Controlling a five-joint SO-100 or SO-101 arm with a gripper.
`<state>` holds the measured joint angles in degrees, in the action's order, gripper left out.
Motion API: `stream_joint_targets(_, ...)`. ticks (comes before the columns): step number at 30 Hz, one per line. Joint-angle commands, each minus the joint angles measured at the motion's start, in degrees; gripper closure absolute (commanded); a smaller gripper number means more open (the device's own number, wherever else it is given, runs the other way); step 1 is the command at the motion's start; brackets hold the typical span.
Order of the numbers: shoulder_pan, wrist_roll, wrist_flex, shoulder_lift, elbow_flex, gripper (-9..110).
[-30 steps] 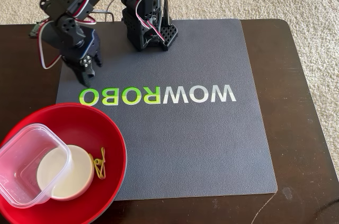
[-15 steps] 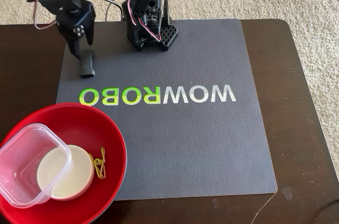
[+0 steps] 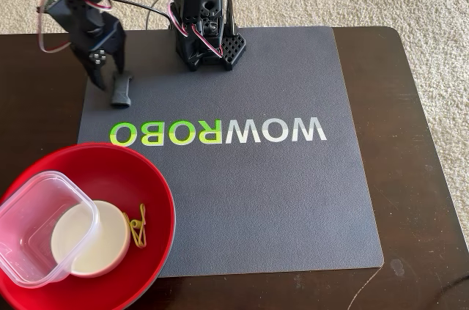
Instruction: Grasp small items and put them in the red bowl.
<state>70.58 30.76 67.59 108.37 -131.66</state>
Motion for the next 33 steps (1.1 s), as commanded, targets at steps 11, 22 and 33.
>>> stream_joint_targets(11,-3.9,-1.6,-1.2,-1.5,0.1,82)
stream_joint_targets(22,-6.0,-6.8,-2.8,-10.2,3.2,101)
stream_joint_targets(33,-8.9,-5.9,-1.1,-10.8,5.6,101)
